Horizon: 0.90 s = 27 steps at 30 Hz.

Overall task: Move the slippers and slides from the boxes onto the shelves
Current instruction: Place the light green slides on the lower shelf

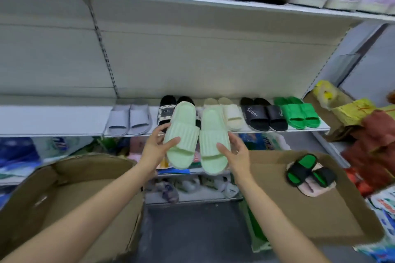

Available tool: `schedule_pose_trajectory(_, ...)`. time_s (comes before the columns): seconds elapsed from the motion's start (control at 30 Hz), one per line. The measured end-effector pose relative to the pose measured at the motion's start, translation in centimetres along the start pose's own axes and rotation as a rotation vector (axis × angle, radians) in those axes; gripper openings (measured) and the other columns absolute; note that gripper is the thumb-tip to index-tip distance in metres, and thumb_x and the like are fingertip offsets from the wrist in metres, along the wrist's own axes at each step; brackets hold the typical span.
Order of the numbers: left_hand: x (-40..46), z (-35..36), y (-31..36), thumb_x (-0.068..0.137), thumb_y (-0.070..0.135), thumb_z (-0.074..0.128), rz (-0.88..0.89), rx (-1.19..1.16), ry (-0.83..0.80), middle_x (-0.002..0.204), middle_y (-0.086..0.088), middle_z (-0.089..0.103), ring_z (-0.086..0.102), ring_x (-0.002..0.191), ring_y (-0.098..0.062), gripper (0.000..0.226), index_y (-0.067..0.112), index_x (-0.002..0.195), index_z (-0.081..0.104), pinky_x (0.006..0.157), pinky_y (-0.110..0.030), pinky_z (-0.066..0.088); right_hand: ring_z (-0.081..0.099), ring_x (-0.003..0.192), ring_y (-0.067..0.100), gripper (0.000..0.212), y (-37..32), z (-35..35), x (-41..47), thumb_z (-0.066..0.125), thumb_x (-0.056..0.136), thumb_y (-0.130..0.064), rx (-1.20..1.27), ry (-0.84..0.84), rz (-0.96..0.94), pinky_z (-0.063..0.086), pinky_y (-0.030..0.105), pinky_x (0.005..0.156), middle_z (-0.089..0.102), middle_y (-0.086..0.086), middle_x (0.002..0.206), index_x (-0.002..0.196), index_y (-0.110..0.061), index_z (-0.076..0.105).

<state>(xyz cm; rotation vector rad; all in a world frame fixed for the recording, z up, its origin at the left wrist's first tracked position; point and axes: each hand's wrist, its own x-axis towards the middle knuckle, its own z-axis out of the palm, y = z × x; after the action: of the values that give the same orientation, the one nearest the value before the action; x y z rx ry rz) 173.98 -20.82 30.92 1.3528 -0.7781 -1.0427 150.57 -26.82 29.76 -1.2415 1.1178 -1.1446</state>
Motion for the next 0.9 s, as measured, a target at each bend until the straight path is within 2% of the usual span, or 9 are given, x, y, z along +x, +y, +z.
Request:
schedule_pose_trajectory(0.03,-0.5,-1.8,-0.1,0.085,0.008,0.076,0.005,0.006,0.029,0.112,-0.003,0.071,0.072,0.096,-0.016,0.051,0.020,0.131,0.056,0.073,-0.029,0.061,0.064,0.106,0.006,0.047,0.2,1.7,-0.4,0.075,0.084,-0.003,0.015,-0.025,0.010,0.054,0.017,0.085,0.066,-0.002,0.120,0.128,-0.011,0.058)
schedule_pose_trajectory(0.1,-1.4,-5.0,-0.3,0.085,0.008,0.077,0.007,0.001,0.092,0.113,0.000,0.070,0.072,0.096,-0.011,0.051,0.020,0.130,0.057,0.078,-0.029,0.061,0.065,0.106,0.008,0.043,0.7,4.7,-0.8,0.075,0.084,-0.003,0.026,-0.080,0.031,0.055,0.018,0.086,0.067,-0.002,0.118,0.123,-0.014,0.060)
schedule_pose_trajectory(0.17,-2.3,-7.8,-0.6,0.084,0.009,0.078,-0.006,-0.006,0.156,0.116,-0.002,0.071,0.071,0.101,-0.017,0.052,0.022,0.130,0.058,0.084,-0.037,0.060,0.066,0.104,0.009,0.040,1.2,7.5,-1.0,0.074,0.085,-0.002,0.022,-0.161,0.044,0.056,0.020,0.086,0.068,-0.001,0.117,0.120,-0.014,0.061)
schedule_pose_trajectory(0.3,-4.3,-12.6,-1.5,0.084,0.011,0.078,-0.019,-0.026,0.289,0.114,-0.010,0.073,0.072,0.101,-0.027,0.056,0.021,0.134,0.055,0.077,-0.039,0.062,0.065,0.112,0.022,0.038,2.0,12.3,-1.3,0.076,0.083,-0.003,0.001,-0.297,0.053,0.054,0.036,0.095,0.068,0.006,0.120,0.115,-0.017,0.062)
schedule_pose_trajectory(0.4,-5.7,-15.6,-1.9,0.084,0.014,0.079,-0.002,-0.024,0.339,0.116,-0.006,0.071,0.071,0.103,-0.021,0.056,0.019,0.135,0.054,0.086,-0.039,0.060,0.066,0.106,0.017,0.037,1.8,15.6,-2.1,0.075,0.083,0.000,-0.024,-0.349,0.035,0.054,0.029,0.091,0.069,-0.001,0.113,0.111,-0.020,0.063)
schedule_pose_trajectory(0.5,-6.7,-18.5,-1.7,0.084,0.013,0.078,-0.007,-0.044,0.373,0.119,-0.003,0.070,0.070,0.106,-0.017,0.054,0.021,0.133,0.055,0.090,-0.039,0.058,0.065,0.102,0.011,0.035,1.4,18.2,-3.6,0.074,0.084,0.001,-0.024,-0.373,0.053,0.054,0.024,0.090,0.068,-0.001,0.112,0.114,-0.014,0.062)
schedule_pose_trajectory(0.6,-6.6,-21.5,-1.3,0.083,0.013,0.079,-0.002,-0.040,0.358,0.118,-0.004,0.071,0.070,0.107,-0.021,0.058,0.019,0.135,0.055,0.091,-0.042,0.058,0.063,0.094,-0.003,0.035,0.9,20.7,-4.3,0.072,0.085,0.003,-0.042,-0.406,0.060,0.053,0.015,0.081,0.066,-0.009,0.107,0.114,-0.012,0.060)
schedule_pose_trajectory(0.77,-5.1,-27.1,-0.5,0.086,0.013,0.077,0.002,-0.007,0.297,0.109,-0.007,0.074,0.074,0.091,-0.017,0.053,0.023,0.133,0.055,0.068,-0.026,0.060,0.064,0.081,-0.014,0.032,0.9,25.6,-4.7,0.071,0.085,0.005,-0.072,-0.384,0.041,0.051,0.009,0.072,0.064,-0.009,0.102,0.111,-0.010,0.058)
schedule_pose_trajectory(0.9,-3.0,-32.1,-0.2,0.074,0.028,0.088,-0.042,-0.020,0.204,0.115,-0.006,0.074,0.073,0.099,-0.018,0.068,0.024,0.133,0.057,0.087,-0.038,0.059,0.066,0.090,0.001,0.034,1.7,29.8,-5.7,0.073,0.084,0.003,-0.039,-0.307,0.053,0.055,0.017,0.076,0.067,-0.002,0.108,0.110,-0.014,0.060)
